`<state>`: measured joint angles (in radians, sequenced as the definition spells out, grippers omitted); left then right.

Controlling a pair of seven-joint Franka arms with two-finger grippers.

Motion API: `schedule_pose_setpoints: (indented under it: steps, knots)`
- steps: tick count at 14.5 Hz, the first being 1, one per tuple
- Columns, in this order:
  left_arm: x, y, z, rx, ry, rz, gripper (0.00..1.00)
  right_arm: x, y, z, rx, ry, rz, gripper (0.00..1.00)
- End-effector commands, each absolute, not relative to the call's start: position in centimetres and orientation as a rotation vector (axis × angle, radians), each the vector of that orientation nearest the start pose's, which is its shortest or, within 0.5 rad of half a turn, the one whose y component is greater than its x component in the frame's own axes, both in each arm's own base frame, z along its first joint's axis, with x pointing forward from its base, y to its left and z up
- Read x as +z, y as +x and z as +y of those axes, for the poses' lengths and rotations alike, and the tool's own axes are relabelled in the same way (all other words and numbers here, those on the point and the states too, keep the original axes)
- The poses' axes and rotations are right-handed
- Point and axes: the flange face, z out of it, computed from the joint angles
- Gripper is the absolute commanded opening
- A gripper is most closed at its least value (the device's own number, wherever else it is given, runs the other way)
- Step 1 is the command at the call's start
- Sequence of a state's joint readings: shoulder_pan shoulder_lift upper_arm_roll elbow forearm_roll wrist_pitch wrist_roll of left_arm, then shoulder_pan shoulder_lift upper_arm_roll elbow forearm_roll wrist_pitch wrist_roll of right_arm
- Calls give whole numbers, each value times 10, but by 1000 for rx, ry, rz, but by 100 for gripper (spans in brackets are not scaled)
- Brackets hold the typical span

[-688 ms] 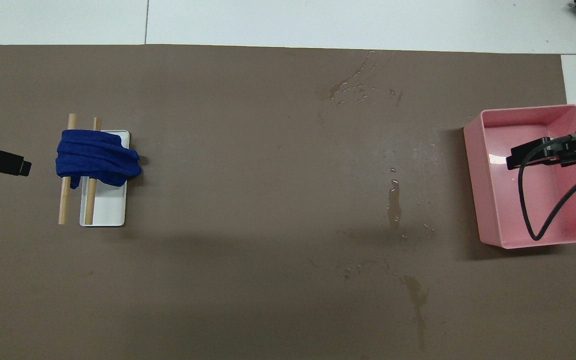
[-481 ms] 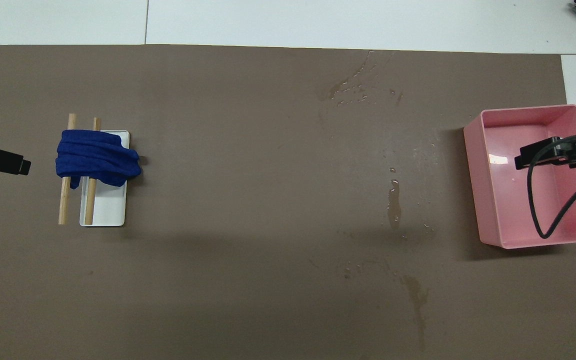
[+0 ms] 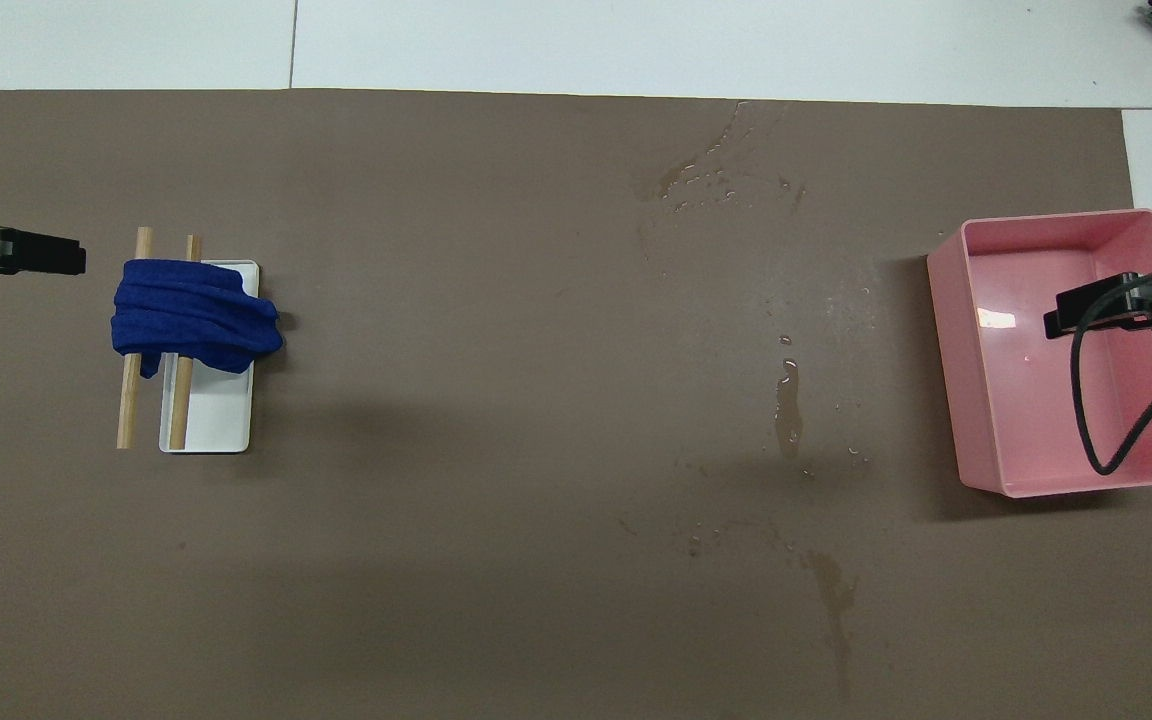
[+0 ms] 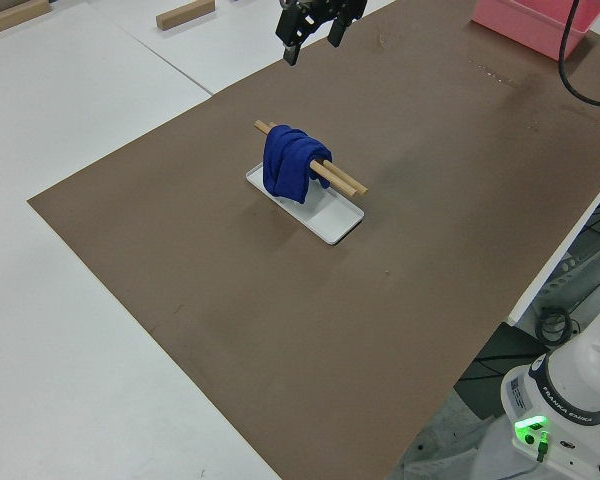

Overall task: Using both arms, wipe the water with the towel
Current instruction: 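Move the left gripper to the blue cloth on the white tray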

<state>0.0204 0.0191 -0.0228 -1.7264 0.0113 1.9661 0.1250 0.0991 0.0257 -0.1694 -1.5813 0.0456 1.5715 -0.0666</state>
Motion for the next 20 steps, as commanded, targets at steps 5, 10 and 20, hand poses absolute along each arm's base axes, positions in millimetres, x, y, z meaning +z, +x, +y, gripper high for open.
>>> schedule_pose_setpoints:
  steps: [5, 10, 20]
  knots:
    - [452, 595, 15, -420, -3070, 112, 100, 605, 554, -34, 37, -3103, 14, 100]
    - [432, 588, 6, -413, -3018, 74, 100, 604, 554, -34, 37, -3103, 9, 100]
    - [422, 584, -1, -391, -2987, 124, 55, 600, 550, -34, 46, -3100, 14, 100]
